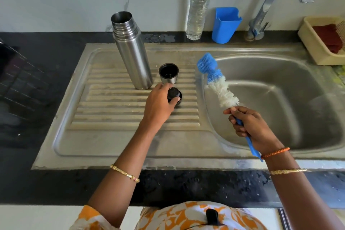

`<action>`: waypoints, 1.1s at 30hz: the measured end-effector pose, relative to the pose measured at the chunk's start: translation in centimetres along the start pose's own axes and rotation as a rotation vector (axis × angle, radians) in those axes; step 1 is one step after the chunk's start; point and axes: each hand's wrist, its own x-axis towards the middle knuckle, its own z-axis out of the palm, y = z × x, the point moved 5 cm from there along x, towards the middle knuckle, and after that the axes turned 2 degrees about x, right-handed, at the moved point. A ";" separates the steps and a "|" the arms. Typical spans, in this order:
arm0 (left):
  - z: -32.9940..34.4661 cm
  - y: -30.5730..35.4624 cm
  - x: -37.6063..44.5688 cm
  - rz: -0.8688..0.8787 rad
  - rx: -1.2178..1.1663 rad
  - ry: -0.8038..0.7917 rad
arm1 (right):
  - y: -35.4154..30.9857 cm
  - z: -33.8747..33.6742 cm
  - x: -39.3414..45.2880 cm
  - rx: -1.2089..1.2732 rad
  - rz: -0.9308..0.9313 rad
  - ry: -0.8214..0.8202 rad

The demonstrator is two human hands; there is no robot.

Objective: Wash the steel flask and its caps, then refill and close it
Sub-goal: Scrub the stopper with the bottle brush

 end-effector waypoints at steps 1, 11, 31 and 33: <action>0.1 0.0 -0.1 -0.014 -0.012 0.010 | 0.1 -0.1 -0.2 -0.007 0.002 -0.003; 3.1 5.9 0.4 -0.517 -1.604 -0.165 | -2.8 -4.9 -3.5 -0.194 -0.326 0.066; 14.8 20.5 1.8 -0.195 -1.013 0.059 | -7.3 -19.4 -6.5 -0.845 -0.697 0.225; 15.4 20.8 2.4 -0.245 -1.073 0.118 | -7.1 -19.8 -6.8 -0.860 -0.693 0.206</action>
